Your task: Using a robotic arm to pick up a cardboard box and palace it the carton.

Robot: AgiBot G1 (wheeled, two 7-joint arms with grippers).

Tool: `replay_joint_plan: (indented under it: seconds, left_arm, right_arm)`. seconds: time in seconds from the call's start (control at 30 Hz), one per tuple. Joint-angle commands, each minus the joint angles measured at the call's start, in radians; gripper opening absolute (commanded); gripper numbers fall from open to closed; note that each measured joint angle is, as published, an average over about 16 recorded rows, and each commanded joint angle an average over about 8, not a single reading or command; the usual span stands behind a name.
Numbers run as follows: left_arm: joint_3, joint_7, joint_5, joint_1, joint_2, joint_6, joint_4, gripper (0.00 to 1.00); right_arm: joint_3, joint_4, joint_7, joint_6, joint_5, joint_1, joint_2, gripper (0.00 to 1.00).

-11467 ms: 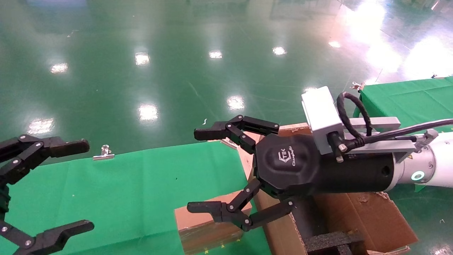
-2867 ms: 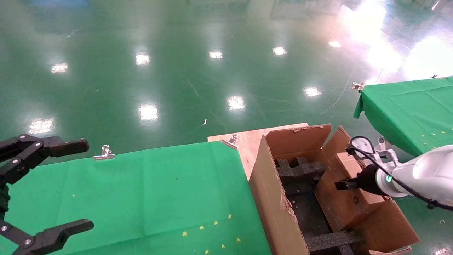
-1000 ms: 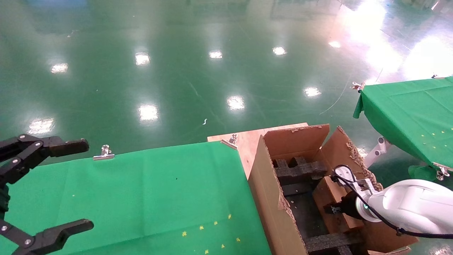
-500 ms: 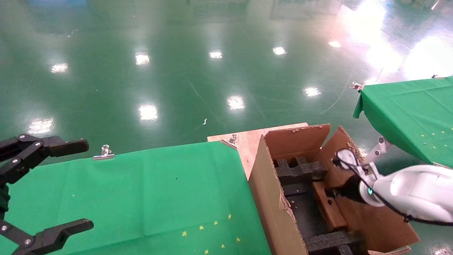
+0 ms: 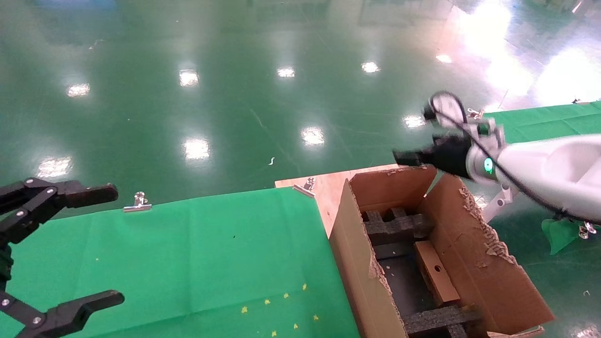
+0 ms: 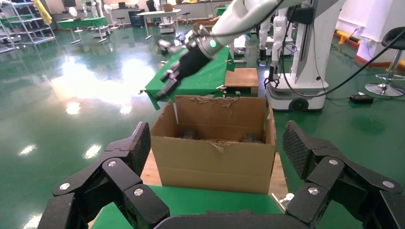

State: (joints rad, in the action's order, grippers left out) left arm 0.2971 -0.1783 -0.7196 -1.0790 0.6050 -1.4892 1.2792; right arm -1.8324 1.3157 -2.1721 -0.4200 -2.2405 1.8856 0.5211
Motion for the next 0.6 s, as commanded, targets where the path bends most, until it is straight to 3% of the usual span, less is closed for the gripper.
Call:
replay_joint_plan:
  seconds: [0.03, 0.33, 0.6]
  left_arm:
    - [0.0, 0.0, 0.0, 0.0, 0.0, 0.0, 0.0, 1.0]
    - [0.0, 0.0, 0.0, 0.0, 0.0, 0.001, 0.0, 1.0]
    - [0.0, 0.0, 0.0, 0.0, 0.0, 0.001, 0.0, 1.0]
  right_arm:
    - [0.013, 0.025, 0.013, 0.014, 0.017, 0.033, -0.005, 1.0]
    - [0.035, 0.049, 0.047, 0.08, 0.092, 0.1, -0.009, 1.0]
    - [0.058, 0.042, 0.08, 0.042, 0.108, 0.065, -0.006, 1.0]
